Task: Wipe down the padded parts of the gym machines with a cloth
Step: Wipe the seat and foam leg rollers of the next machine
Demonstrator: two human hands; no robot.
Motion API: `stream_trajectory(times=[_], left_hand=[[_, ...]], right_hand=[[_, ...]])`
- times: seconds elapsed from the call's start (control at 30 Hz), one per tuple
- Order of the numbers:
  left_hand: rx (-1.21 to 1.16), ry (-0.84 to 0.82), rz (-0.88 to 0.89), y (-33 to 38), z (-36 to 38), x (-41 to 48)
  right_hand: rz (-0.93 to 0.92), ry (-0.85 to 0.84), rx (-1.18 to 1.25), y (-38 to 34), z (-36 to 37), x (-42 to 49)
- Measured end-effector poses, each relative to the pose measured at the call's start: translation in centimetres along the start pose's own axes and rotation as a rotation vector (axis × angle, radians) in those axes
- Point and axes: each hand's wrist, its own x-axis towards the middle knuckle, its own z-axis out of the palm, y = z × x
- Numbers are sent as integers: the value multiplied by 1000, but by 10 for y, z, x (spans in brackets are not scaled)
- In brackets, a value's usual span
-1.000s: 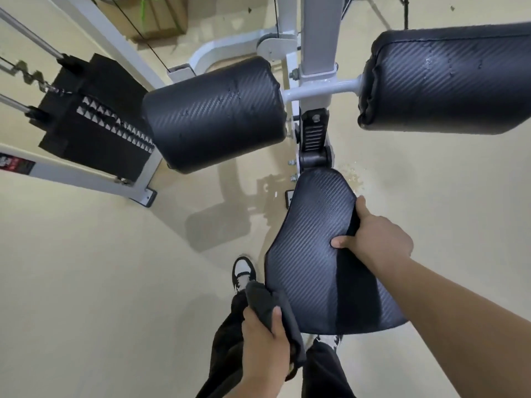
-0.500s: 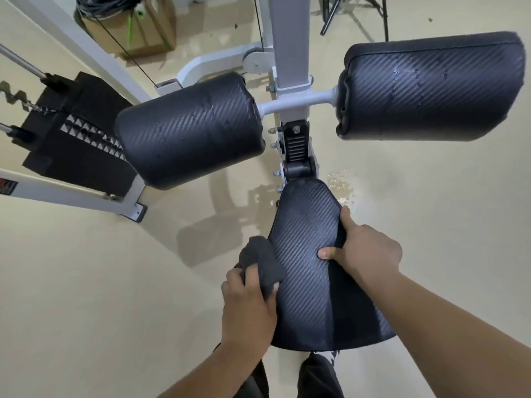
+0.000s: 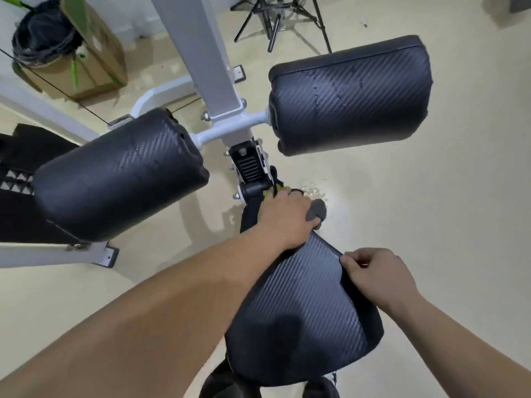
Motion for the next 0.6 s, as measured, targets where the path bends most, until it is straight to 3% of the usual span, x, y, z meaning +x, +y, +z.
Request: stream_trajectory(times=[0.1,0.2,0.3,0.37,0.47,0.6], left_hand=[[176,-168,-11,38,-1,22],[106,-197,68,81,17,3],[21,-91,117,119,34,-28],[35,-1,270,135,49,-51],[53,96,489,153,79,-98],[43,82,508,148,88,-144]], right_hand=[[77,26,335,14,0,0],[169,85,622,29,-10,-6],[159,200,485,50,-23,-17],[155,235,449,55,-33,-23],[156,176,389,64,-44,-39],[79,49,247,60,-31,-66]])
